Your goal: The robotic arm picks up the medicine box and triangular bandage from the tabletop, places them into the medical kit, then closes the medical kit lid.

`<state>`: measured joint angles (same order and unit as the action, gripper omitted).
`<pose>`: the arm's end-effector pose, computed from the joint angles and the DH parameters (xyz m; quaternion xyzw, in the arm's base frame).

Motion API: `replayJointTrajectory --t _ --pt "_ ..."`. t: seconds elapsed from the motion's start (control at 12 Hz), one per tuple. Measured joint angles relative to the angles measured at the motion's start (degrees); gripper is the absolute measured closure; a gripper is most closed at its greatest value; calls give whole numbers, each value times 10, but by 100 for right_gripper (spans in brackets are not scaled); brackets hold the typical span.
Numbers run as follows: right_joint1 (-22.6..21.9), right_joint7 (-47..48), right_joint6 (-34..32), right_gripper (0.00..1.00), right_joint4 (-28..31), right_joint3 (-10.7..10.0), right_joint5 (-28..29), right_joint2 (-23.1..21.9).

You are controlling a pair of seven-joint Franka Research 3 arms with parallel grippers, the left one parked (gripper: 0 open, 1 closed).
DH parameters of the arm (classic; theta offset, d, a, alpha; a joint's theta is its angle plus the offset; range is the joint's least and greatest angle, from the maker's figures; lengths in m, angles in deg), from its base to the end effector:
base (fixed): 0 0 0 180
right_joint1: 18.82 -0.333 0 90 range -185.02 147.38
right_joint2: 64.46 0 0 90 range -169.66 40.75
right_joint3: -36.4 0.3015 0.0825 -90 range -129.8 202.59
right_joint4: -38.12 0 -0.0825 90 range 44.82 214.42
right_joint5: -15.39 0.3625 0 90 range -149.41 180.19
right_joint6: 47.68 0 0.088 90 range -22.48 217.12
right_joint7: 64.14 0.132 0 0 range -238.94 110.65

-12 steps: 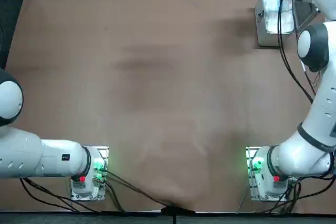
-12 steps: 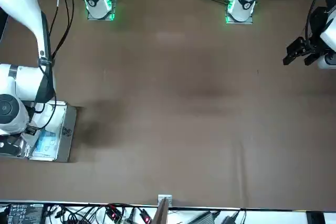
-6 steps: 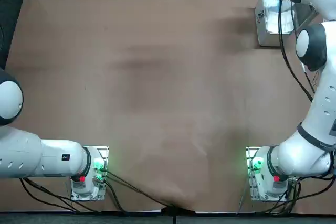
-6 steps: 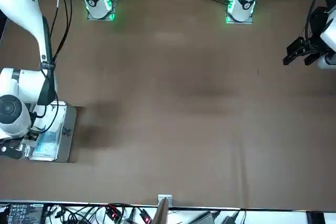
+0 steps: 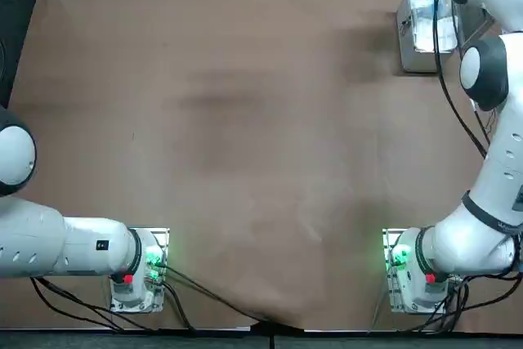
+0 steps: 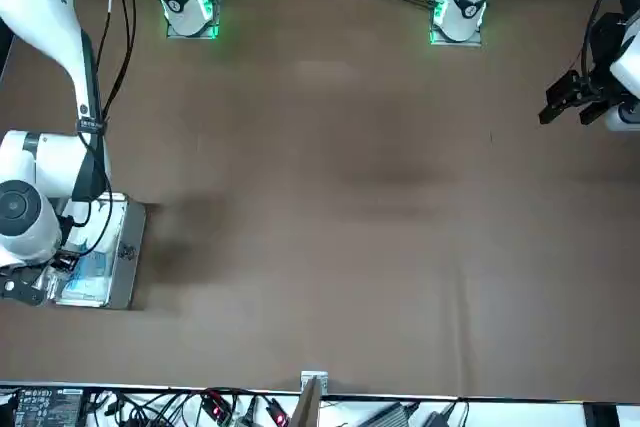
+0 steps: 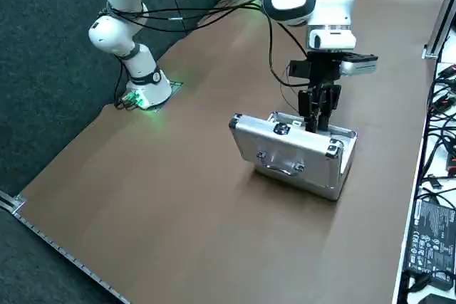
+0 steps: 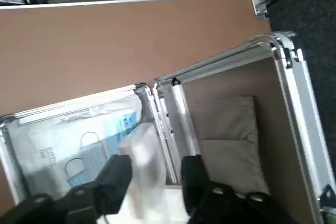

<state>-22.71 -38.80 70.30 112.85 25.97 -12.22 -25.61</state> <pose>0.7154 -0.0879 0.3394 0.9515 -0.1428 0.0841 0.2591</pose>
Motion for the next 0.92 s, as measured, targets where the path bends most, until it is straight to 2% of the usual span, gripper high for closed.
replayJointTrajectory --t 0.33,0.58,0.92 --pt "-4 0 -20 1 -7 3 4 -6" --pt "-10 -22 -57 0 -12 6 13 -24" --pt "-5 -159 -107 0 -13 1 110 -66"
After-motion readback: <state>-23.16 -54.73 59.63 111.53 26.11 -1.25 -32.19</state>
